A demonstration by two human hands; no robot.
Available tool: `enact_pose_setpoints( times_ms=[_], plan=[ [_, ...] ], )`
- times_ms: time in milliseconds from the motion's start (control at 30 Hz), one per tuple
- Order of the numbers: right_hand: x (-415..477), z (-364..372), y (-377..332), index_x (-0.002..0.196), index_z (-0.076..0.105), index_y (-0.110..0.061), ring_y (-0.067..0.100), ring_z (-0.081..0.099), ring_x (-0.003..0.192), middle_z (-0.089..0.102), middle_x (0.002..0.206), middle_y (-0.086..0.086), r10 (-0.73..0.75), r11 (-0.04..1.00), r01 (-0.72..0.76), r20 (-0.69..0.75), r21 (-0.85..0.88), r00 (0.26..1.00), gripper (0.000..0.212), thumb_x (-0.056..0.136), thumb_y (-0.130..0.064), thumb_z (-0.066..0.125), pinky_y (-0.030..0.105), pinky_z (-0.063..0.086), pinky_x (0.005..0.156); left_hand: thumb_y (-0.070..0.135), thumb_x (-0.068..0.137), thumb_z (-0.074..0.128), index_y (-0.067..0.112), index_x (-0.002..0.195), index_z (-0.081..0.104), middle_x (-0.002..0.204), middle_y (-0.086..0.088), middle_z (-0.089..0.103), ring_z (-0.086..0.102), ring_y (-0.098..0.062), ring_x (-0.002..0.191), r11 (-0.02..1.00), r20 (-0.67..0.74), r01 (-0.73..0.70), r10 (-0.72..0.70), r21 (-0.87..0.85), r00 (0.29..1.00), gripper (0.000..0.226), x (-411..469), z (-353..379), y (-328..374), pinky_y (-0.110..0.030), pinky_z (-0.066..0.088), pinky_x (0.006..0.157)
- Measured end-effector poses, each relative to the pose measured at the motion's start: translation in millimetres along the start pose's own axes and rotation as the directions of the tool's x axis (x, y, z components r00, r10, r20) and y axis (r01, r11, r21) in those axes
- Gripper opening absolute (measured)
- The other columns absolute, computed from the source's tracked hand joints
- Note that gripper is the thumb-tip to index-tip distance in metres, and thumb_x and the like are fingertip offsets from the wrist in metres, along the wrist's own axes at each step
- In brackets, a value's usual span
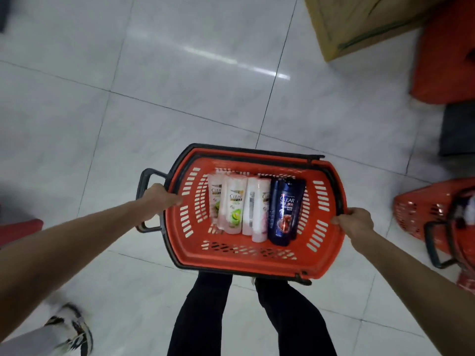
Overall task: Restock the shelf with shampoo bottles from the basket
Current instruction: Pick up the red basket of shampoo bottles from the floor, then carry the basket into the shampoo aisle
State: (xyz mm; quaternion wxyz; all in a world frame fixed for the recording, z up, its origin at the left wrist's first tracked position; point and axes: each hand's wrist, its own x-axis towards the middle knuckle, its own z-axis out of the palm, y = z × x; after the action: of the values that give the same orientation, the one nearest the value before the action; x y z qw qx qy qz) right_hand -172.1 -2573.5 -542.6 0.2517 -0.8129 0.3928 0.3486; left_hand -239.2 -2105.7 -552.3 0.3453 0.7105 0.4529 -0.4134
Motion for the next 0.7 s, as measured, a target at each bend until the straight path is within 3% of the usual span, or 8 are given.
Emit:
enact_pose_setpoints(
  times_ms=[133, 300, 433, 533, 700],
  plan=[
    [-83.0, -19.0, -32.7, 0.103, 0.065, -0.005, 0.03, 0.07, 0.079, 0.072, 0.093, 0.012, -0.125, 0.974, 0.132, 0.05, -0.183, 0.991, 0.024, 0.084, -0.008, 0.078, 0.046, 0.062, 0.081, 0.021, 0.082, 0.079, 0.009, 0.096, 0.069, 0.079, -0.006, 0.075, 0.074, -0.021, 0.066, 0.998, 0.011, 0.007, -0.006, -0.07, 1.0, 0.021, -65.3, -53.5, -43.0, -0.026, 0.056, 0.053],
    [-213.4, -26.9, -113.1, 0.096, 0.062, -0.012, 0.025, 0.067, 0.074, 0.07, 0.09, 0.008, -0.337, 0.855, 0.36, 0.127, -0.375, 0.933, 0.023, 0.083, -0.022, 0.08, 0.038, 0.06, 0.071, 0.021, 0.08, 0.08, 0.005, 0.106, 0.069, 0.081, -0.007, 0.077, 0.075, -0.023, 0.068, 0.984, -0.041, 0.01, -0.017, -0.18, 0.999, 0.031, -160.4, -164.8, -110.4, -0.03, 0.059, 0.057],
    [-260.7, -17.3, -163.9, 0.085, 0.069, -0.013, 0.02, 0.071, 0.07, 0.073, 0.082, 0.004, -0.379, 0.825, 0.436, 0.22, -0.36, 0.899, 0.023, 0.072, -0.018, 0.088, 0.032, 0.059, 0.066, 0.022, 0.077, 0.084, 0.007, 0.105, 0.072, 0.076, -0.003, 0.075, 0.074, -0.019, 0.063, 0.968, -0.153, -0.047, 0.009, -0.247, 0.988, 0.034, -197.3, -206.0, -150.2, -0.025, 0.056, 0.053],
    [-289.3, 7.2, -205.2, 0.09, 0.073, -0.01, 0.017, 0.07, 0.069, 0.074, 0.082, 0.004, -0.398, 0.785, 0.491, 0.3, -0.378, 0.867, 0.025, 0.07, -0.012, 0.088, 0.025, 0.052, 0.058, 0.025, 0.074, 0.085, 0.011, 0.101, 0.072, 0.07, 0.002, 0.072, 0.07, -0.012, 0.055, 0.953, -0.277, -0.05, -0.037, -0.298, 0.96, 0.033, -223.9, -242.0, -176.6, -0.021, 0.051, 0.046],
    [-321.5, 74.6, -303.0, 0.086, 0.072, -0.012, 0.023, 0.074, 0.073, 0.077, 0.084, 0.006, -0.432, 0.674, 0.624, 0.475, -0.395, 0.767, 0.02, 0.071, -0.005, 0.083, 0.035, 0.061, 0.067, 0.024, 0.071, 0.087, 0.013, 0.094, 0.072, 0.067, 0.005, 0.068, 0.067, -0.01, 0.056, 0.919, -0.375, 0.043, -0.202, -0.392, 0.905, 0.03, -247.7, -307.0, -216.3, -0.021, 0.049, 0.047]
  ],
)
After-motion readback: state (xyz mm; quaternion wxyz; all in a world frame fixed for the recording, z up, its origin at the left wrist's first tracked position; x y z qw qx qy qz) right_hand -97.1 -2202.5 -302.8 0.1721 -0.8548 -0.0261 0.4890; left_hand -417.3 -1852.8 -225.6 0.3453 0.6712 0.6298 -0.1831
